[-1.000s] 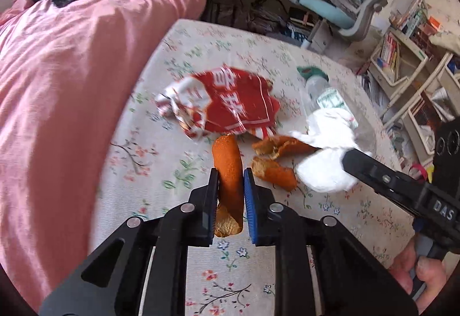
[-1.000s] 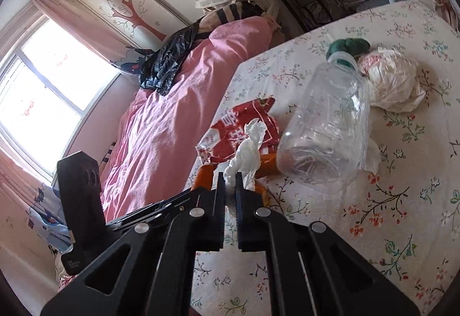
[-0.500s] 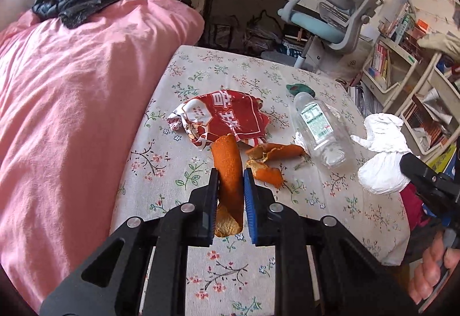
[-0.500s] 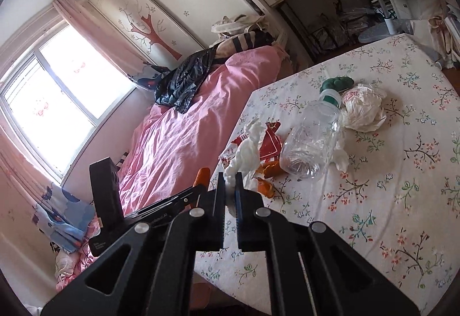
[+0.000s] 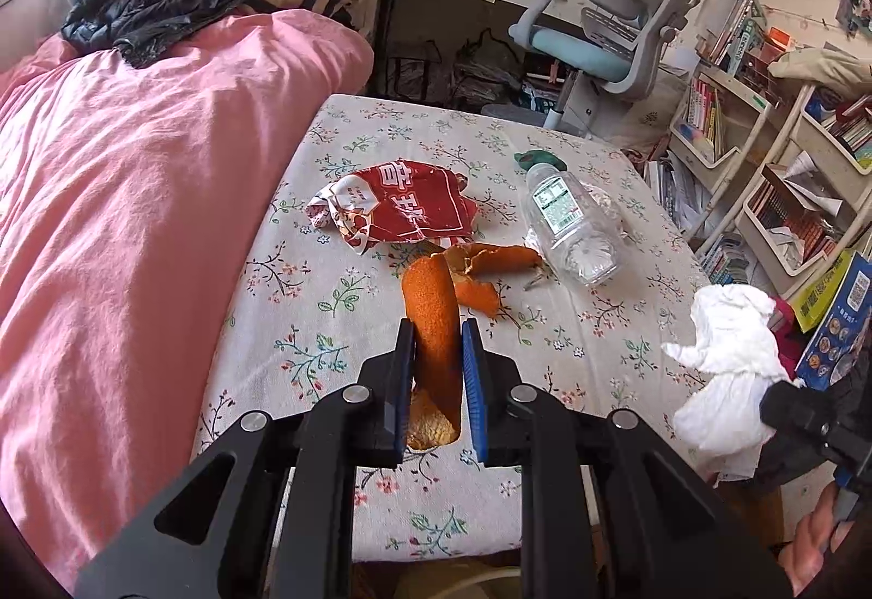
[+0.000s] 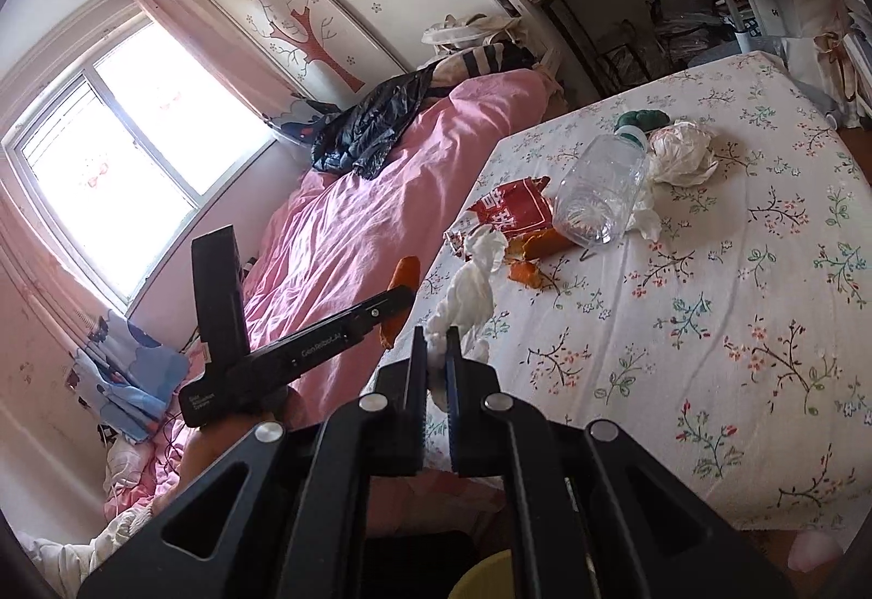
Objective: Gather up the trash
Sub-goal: 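Carry both items to the yellow bin and open the right tool to drop the tissue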
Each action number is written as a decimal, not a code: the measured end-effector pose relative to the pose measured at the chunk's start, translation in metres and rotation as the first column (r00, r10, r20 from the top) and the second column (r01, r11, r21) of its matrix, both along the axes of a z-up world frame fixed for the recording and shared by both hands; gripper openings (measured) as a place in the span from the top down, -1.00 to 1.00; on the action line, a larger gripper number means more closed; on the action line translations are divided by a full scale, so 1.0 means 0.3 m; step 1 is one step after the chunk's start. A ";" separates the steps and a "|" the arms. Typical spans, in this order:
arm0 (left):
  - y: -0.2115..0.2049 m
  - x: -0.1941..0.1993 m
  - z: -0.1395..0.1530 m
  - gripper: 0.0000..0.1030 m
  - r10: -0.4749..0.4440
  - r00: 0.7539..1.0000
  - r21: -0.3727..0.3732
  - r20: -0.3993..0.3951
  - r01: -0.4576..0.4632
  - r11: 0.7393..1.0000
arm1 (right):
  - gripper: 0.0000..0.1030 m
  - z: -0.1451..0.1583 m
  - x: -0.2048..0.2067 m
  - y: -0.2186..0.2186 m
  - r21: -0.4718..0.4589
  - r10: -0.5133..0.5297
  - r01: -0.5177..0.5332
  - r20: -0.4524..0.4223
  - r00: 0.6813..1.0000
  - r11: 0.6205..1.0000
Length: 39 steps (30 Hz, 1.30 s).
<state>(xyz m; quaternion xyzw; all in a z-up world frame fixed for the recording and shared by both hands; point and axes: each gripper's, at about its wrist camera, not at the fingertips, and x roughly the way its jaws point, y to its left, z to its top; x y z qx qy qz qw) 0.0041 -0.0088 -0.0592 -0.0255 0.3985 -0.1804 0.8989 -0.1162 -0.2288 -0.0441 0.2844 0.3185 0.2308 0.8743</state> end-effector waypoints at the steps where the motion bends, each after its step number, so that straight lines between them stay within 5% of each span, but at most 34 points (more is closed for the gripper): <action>1: 0.000 -0.006 0.001 0.68 0.000 1.000 0.001 0.002 0.000 1.000 | 0.87 0.002 -0.012 0.006 -0.008 0.004 -0.004 0.003 1.000 1.000; 39: -0.016 -0.381 0.002 0.68 -0.030 0.998 0.032 0.063 0.028 0.999 | 0.87 -0.216 -0.331 0.219 -0.156 0.217 -0.257 -0.233 0.948 0.954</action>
